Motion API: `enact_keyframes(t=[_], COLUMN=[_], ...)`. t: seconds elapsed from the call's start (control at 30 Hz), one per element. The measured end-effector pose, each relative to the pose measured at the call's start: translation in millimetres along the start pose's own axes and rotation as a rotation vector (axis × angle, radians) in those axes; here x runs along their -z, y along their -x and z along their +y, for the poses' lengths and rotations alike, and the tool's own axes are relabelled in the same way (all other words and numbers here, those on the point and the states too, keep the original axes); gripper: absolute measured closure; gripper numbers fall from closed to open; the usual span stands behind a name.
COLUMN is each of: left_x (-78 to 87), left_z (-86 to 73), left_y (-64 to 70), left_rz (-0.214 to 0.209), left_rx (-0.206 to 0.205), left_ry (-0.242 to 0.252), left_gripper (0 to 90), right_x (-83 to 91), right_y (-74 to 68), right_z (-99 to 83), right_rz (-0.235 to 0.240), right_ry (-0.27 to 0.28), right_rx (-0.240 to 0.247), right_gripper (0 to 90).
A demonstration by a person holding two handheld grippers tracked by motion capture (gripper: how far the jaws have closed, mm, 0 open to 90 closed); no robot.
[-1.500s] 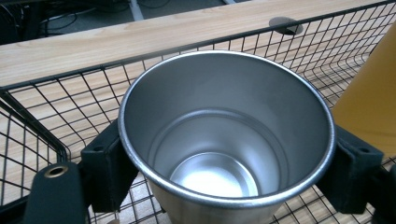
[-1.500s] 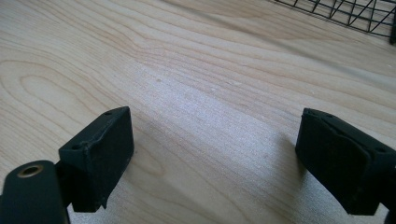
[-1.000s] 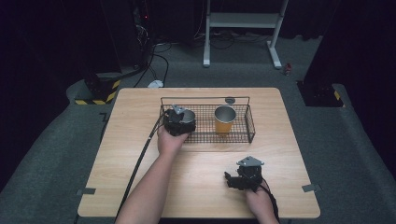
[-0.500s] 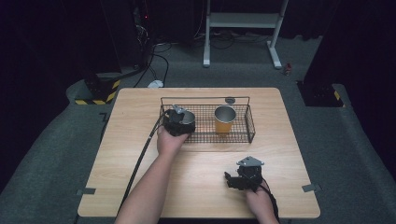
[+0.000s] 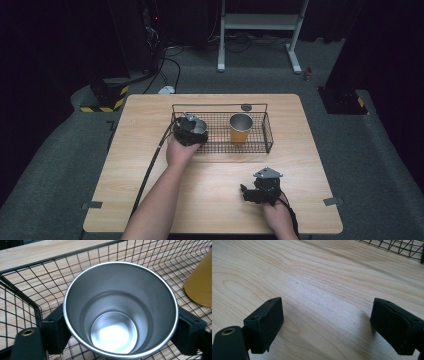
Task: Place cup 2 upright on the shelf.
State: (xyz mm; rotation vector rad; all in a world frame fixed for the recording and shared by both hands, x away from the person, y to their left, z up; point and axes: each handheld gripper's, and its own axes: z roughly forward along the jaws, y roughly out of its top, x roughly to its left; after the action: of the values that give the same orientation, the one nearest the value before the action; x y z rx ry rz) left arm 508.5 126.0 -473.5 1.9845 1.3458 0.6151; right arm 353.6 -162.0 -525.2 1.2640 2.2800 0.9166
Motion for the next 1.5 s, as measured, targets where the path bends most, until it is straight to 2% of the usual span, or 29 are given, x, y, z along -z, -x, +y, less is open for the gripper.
enact_keyframes(t=[0.3, 0.4, 1.03, 1.2, 1.5], left_x=[7.1, 10.2, 37.4, 42.5, 49.1], left_z=[4.7, 6.0, 12.2, 11.0, 2.6], left_y=[-1.0, -1.7, -3.5, -5.6, -9.9], left_rz=[0.017, 0.015, -0.040, -0.051, -0.052], left_rx=[0.023, 0.023, 0.028, 0.038, 0.029], left_ry=[0.039, 0.054, 0.136, 0.142, 0.139], left_gripper=[2.5, 0.7, 0.6, 0.7, 0.8], right_x=[0.0, 0.0, 0.0, 0.0, 0.0], right_y=[-0.2, -0.2, -0.2, -0.2, -0.2], right_z=[0.0, 0.0, 0.0, 0.0, 0.0], right_rz=[0.000, 0.000, 0.000, 0.000, 0.000], right_ry=[0.001, 0.001, 0.000, 0.001, 0.001], right_rx=[-0.002, -0.002, -0.002, -0.002, -0.002], right_gripper=[11.4, 11.4, 11.4, 11.4, 11.4])
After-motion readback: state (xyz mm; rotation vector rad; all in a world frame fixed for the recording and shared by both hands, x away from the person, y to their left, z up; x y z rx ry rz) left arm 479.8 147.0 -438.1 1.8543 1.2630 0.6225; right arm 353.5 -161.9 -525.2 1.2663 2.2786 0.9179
